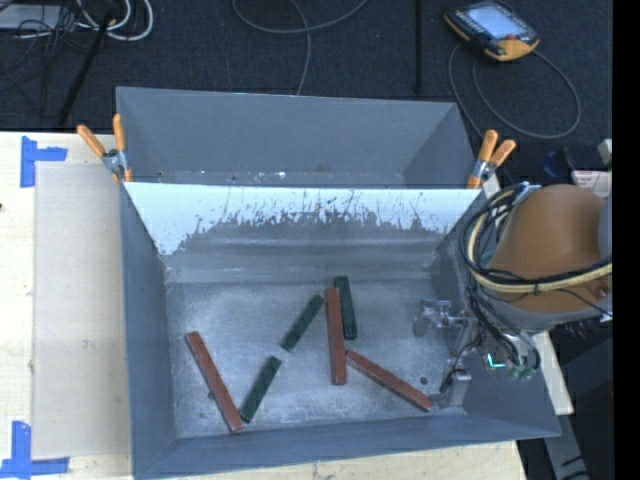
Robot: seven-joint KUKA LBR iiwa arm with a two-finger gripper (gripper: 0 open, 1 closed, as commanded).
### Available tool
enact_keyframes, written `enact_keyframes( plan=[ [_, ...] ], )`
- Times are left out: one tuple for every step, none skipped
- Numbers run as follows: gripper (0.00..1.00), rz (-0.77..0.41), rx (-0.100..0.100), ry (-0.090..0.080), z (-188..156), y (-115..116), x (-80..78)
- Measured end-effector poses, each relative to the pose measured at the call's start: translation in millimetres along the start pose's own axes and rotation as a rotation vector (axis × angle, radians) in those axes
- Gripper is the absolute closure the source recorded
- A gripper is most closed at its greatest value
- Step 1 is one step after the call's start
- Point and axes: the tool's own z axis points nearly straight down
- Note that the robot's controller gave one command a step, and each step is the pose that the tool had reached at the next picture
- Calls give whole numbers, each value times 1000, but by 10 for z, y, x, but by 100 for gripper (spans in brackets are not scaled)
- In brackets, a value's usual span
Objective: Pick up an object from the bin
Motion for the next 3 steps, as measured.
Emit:
enact_keyframes(
  plan=[
    [0, -4, 1, -6, -25, 3, -17],
    [0, 144, 1, -8, 501, 115, 29],
    [0, 169, 1, -14, 965, 155, 12]
  ],
)
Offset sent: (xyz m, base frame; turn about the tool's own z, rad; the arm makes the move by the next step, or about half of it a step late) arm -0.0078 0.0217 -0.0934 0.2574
